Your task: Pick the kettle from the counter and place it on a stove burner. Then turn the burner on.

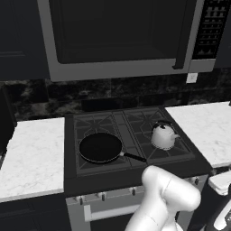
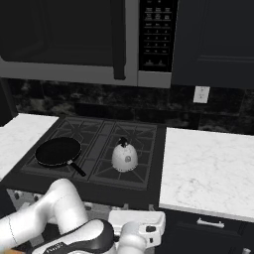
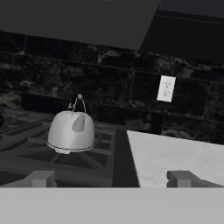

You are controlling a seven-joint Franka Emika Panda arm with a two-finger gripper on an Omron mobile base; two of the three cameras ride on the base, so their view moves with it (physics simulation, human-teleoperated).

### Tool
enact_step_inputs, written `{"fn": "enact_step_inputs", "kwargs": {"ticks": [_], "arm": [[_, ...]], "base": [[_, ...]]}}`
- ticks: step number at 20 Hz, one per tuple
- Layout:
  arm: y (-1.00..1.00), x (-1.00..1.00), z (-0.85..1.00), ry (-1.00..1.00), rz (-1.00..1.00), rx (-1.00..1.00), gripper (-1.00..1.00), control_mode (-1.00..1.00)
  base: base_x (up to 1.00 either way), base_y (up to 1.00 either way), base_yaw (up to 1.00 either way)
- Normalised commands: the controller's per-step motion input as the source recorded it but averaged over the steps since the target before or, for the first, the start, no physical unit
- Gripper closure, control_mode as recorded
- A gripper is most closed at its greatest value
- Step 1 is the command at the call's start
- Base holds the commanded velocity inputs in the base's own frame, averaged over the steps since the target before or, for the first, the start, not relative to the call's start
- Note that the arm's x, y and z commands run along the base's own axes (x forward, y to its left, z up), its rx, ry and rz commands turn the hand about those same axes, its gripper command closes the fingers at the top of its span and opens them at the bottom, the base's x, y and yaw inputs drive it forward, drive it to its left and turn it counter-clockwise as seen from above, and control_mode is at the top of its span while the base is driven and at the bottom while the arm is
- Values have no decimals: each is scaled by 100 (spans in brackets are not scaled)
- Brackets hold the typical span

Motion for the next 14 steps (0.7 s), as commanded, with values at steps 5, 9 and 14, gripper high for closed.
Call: {"fn": "enact_step_inputs", "kwargs": {"ticks": [5,9,14], "arm": [[-1,-3,-44,-11,0,1,-100,-100],[-14,-7,-45,-9,0,1,-100,-100],[-20,-5,-49,-10,0,0,-100,-100]], "base": [[0,0,0],[0,0,0],[0,0,0]]}}
